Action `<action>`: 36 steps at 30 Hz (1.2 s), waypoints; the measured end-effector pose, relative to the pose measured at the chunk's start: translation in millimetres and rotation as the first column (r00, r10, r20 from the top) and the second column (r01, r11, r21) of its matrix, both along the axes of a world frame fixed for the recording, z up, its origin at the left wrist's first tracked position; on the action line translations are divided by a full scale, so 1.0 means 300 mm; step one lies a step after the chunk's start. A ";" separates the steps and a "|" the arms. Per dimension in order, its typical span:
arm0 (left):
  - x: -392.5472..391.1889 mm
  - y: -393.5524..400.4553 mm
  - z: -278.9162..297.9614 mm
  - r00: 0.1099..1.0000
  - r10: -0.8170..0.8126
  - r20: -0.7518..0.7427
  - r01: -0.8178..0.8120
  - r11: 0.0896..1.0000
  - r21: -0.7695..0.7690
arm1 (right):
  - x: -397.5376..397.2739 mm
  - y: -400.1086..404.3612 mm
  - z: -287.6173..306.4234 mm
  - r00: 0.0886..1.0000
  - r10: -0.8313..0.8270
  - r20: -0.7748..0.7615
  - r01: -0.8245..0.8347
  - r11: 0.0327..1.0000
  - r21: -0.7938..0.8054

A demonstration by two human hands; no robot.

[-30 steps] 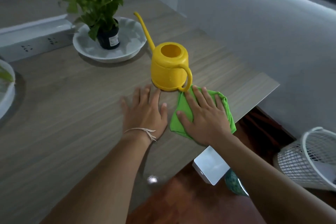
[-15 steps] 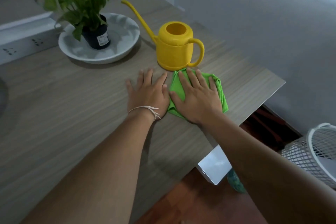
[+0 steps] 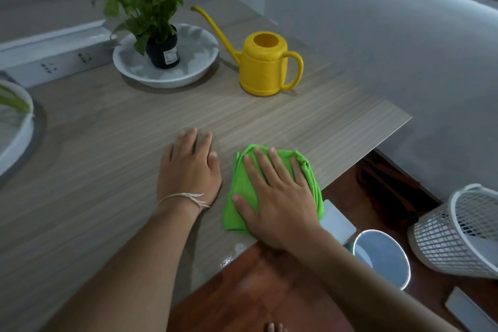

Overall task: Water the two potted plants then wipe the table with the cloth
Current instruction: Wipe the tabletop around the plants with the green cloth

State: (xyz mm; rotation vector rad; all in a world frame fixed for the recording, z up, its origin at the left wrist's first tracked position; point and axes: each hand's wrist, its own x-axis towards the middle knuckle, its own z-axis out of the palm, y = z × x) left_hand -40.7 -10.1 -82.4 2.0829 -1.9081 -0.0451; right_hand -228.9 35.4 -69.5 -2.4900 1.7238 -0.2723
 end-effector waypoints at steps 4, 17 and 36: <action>-0.012 -0.006 0.009 0.999 0.014 0.044 -0.015 0.999 0.029 | -0.044 -0.108 0.015 0.998 0.050 -0.046 -0.047 0.997 0.055; -0.034 -0.184 0.044 0.992 0.125 0.018 -0.126 0.969 0.211 | 0.107 -0.571 0.017 0.998 0.059 -0.035 -0.056 0.996 0.072; -0.022 -0.264 0.038 0.994 0.110 0.006 -0.110 0.977 0.181 | 0.107 -0.659 0.014 0.997 0.055 -0.046 -0.052 0.997 0.048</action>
